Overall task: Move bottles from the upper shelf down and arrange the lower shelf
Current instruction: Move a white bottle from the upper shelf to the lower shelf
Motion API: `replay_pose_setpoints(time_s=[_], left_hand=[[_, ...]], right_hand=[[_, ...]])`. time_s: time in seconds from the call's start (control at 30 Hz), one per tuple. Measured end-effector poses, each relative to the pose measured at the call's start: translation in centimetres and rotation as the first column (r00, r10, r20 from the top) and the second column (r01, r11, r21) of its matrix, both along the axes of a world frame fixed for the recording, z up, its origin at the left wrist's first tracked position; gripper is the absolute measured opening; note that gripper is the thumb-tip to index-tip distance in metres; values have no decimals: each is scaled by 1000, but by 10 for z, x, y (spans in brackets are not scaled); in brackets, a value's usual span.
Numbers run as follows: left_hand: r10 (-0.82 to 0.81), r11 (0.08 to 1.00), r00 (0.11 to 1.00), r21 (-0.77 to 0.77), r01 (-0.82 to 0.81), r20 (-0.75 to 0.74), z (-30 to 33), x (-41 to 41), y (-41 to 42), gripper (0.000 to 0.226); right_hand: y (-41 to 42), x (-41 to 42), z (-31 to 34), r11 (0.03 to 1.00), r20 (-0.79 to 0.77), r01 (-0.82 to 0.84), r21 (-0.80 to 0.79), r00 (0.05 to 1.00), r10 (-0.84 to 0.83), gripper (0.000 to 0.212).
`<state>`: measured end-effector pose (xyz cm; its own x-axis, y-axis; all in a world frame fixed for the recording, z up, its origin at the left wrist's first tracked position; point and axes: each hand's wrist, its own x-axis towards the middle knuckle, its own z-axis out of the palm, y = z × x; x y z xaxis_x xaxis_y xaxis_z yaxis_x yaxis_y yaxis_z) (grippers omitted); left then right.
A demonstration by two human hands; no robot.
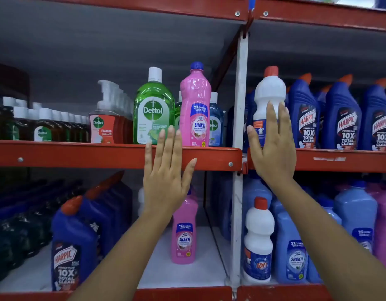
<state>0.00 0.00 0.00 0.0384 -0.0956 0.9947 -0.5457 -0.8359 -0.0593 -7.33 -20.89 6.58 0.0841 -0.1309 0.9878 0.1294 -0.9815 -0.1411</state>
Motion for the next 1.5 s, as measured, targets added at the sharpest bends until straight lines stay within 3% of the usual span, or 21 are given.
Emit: replay_pose_setpoints(time_s=[0.27, 0.5, 0.63, 0.83, 1.2, 1.5], left_hand=[[110, 994, 994, -21, -110, 26, -10, 22, -1, 64], [168, 985, 981, -45, -165, 92, -12, 31, -2, 63], [189, 982, 972, -50, -184, 140, -12, 34, -2, 62], [172, 985, 972, -56, -165, 163, -10, 35, 1, 63], [150, 989, 975, -28, -147, 165, -5, 40, 36, 64], [151, 988, 979, -22, -150, 137, -7, 50, 100, 66]], right_hand=[[-22, 10, 29, 988, -13, -78, 133, 997, 81, 70], [-39, 9, 62, 923, -115, -145, 356, 974, 197, 83], [-43, 8, 76, 873, -100, -216, 438, 953, 286, 73], [-40, 3, 78, 858, -42, -274, 434, 945, 323, 66], [3, -50, 94, 912, 80, -259, 319, 966, 246, 61], [80, -68, 37, 828, 142, -426, 366, 904, 403, 52]])
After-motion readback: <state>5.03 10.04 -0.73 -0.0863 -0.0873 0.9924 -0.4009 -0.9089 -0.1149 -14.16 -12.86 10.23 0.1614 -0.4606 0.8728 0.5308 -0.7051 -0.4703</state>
